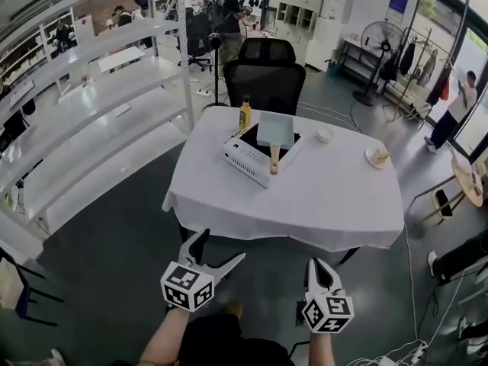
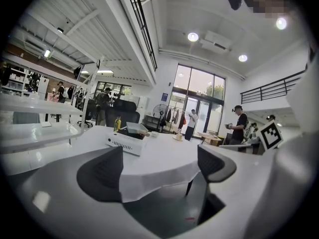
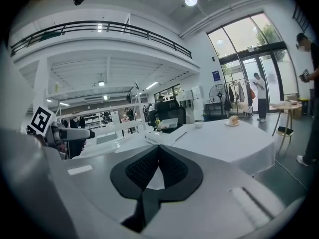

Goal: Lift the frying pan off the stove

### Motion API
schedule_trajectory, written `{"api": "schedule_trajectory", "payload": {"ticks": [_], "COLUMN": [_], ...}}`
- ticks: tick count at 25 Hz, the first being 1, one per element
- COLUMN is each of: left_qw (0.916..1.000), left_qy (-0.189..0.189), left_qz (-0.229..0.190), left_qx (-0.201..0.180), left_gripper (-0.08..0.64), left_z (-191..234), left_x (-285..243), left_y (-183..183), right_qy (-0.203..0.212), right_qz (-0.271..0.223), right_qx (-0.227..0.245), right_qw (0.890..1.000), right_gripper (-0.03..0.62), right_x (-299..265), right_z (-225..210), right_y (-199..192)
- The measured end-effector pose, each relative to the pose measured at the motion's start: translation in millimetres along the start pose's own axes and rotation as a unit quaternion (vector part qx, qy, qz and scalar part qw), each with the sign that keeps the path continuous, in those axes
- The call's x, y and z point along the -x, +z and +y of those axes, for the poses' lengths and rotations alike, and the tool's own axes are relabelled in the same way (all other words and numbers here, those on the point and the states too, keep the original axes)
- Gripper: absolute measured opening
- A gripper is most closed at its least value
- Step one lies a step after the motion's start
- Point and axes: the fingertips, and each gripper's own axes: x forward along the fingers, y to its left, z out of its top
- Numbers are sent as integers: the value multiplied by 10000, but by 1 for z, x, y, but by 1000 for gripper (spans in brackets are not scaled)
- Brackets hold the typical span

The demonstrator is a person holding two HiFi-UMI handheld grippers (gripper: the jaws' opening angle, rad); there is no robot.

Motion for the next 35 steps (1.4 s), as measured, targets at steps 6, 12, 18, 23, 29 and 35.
{"api": "schedule_trajectory", "payload": {"ticks": [6,12,18,23,29,35], "left_qw": [9999,9997,9992,9992,9991,9992], "left_qy": [-122,-253,-350,-317,-320,-313], "left_qz": [37,70,203,222,244,217], "left_qx": [-5,-11,77,93,101,90], "left_gripper": [499,499,499,499,499,499], "left_z": [15,25,28,34,41,50], "left_x": [-21,-37,-43,-47,-69,-118], "left_y": [4,4,0,0,5,20], "right_qy": [-145,-241,-248,-193,-102,-60], "right_qz": [-19,39,132,231,206,174], "right_qx": [-31,-38,-9,25,54,37], "right_qw": [9999,9997,9996,9995,9997,9998], "right_gripper": [5,5,5,5,5,5], "right_x": [-20,-35,-42,-53,-77,-118], "right_z": [-6,-8,-7,-7,-18,-44], "right_y": [3,-3,0,-2,6,22]}}
